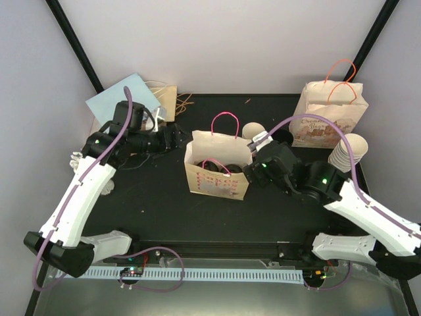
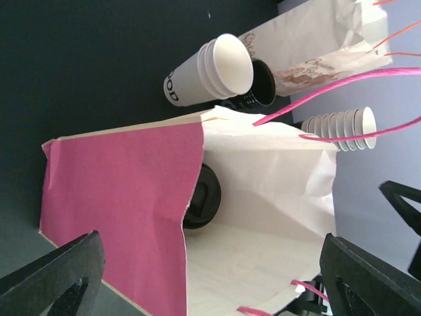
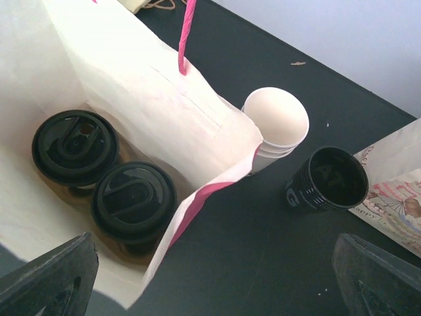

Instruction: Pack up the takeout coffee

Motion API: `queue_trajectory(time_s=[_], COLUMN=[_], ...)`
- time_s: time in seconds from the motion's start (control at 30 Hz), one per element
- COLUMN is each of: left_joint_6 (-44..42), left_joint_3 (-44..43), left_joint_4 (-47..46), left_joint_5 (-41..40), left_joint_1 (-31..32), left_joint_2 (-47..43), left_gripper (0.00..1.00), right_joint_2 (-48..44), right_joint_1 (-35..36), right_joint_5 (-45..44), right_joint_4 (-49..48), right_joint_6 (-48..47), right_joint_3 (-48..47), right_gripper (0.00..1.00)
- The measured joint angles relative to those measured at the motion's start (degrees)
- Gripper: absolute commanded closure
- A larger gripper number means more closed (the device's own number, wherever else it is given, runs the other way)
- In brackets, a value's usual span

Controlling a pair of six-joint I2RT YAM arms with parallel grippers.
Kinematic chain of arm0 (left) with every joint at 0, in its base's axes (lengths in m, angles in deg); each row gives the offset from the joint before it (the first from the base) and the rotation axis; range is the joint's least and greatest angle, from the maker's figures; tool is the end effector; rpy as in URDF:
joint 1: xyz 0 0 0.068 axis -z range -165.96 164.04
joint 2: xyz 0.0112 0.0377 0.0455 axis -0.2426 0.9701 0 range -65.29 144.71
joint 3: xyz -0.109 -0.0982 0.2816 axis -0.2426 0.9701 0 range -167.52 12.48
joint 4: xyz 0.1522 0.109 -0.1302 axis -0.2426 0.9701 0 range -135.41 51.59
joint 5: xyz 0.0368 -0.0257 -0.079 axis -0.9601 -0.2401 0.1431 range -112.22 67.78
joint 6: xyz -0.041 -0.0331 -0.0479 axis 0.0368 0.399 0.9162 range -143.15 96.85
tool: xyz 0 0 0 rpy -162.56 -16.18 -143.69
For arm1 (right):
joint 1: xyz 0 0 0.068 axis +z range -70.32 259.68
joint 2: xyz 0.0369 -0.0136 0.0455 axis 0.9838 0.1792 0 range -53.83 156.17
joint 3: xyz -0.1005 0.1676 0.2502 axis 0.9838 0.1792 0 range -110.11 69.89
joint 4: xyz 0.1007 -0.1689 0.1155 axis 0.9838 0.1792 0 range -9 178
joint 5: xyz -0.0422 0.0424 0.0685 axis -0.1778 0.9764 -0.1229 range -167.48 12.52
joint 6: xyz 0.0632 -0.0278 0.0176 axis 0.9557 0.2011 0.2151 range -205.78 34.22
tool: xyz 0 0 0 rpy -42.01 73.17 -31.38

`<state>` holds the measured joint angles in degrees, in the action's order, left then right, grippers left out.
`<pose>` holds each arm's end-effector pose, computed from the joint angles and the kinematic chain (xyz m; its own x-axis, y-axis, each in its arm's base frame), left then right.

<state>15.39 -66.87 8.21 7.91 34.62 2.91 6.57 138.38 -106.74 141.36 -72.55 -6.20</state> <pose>0.1678 -0.0944 0.4164 -0.8998 -0.2378 -0.3657 0.1150 0.6795 -0.7246 0.0977 0.1054 0.4093 -0.4848 -0.4131 -0.7710 -0.4663 0.8678 -0.1717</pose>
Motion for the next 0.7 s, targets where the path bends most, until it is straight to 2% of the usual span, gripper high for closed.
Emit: queue_trajectory(time_s=[0.2, 0.43, 0.7], left_joint_6=[-2.2, -4.3, -5.6], left_joint_3=[-2.5, -2.3, -1.7], left_joint_4=[4.0, 12.5, 20.3], left_joint_5=[-6.7, -22.9, -36.9], left_joint_1=[-0.1, -2.3, -6.6], left_joint_2=[-4.3, -13.6, -17.6], left_gripper=[0.01, 0.01, 0.01], right_joint_2=[4.2, 4.2, 0.9], right_joint_1=[-1.9, -2.7, -2.9], right_joint_5=[-0.1, 0.0, 2.8], right_joint_4=[-0.6, -3.0, -4.7], right_joint_6=[-0.4, -0.6, 0.9], right_joint_3=[-1.4, -3.2, -3.1], right_gripper=[0.0, 0.0, 0.0])
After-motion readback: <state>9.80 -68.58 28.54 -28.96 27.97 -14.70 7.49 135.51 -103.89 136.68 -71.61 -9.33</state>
